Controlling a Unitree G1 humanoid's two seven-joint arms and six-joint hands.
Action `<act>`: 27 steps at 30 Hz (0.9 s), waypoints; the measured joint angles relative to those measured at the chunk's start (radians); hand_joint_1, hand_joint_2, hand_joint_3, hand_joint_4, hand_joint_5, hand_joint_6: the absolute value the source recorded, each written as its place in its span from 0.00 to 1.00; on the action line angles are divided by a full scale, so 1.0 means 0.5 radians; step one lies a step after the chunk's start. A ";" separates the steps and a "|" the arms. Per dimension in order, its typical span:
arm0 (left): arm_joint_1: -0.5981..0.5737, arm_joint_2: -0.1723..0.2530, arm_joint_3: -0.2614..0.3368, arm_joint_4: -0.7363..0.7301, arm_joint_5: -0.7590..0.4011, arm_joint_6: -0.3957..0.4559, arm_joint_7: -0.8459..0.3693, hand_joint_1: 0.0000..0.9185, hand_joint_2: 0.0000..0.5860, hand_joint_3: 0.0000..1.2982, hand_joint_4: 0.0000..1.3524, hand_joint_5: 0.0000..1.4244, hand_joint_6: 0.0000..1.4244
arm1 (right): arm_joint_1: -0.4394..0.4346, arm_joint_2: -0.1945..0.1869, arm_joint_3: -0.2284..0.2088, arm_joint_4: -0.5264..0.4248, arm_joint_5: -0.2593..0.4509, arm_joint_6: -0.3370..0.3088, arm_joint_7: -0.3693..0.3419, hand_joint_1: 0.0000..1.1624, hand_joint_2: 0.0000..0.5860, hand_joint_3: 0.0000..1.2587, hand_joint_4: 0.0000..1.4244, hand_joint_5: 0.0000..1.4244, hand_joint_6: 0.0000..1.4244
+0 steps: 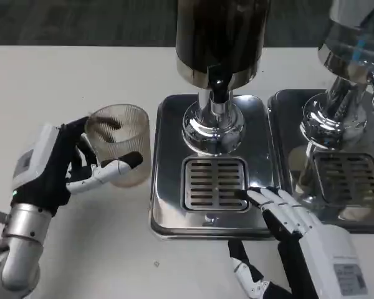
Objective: Grasp the cup under the faucet to collect the drink, then remove the cup.
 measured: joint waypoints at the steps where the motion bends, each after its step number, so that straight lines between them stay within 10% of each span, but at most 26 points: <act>1: 0.000 0.000 0.001 -0.014 0.000 -0.013 0.000 0.40 0.22 0.50 0.56 0.70 0.84 | 0.000 0.001 0.000 0.000 0.001 -0.003 0.000 0.42 0.77 0.23 0.15 0.12 0.16; 27: -0.284 -0.236 -0.281 0.137 0.169 0.134 -0.186 0.40 0.22 0.50 0.55 0.69 0.83 | 0.099 0.088 -0.007 -0.004 0.005 -0.021 -0.068 0.40 0.75 0.23 0.15 0.14 0.24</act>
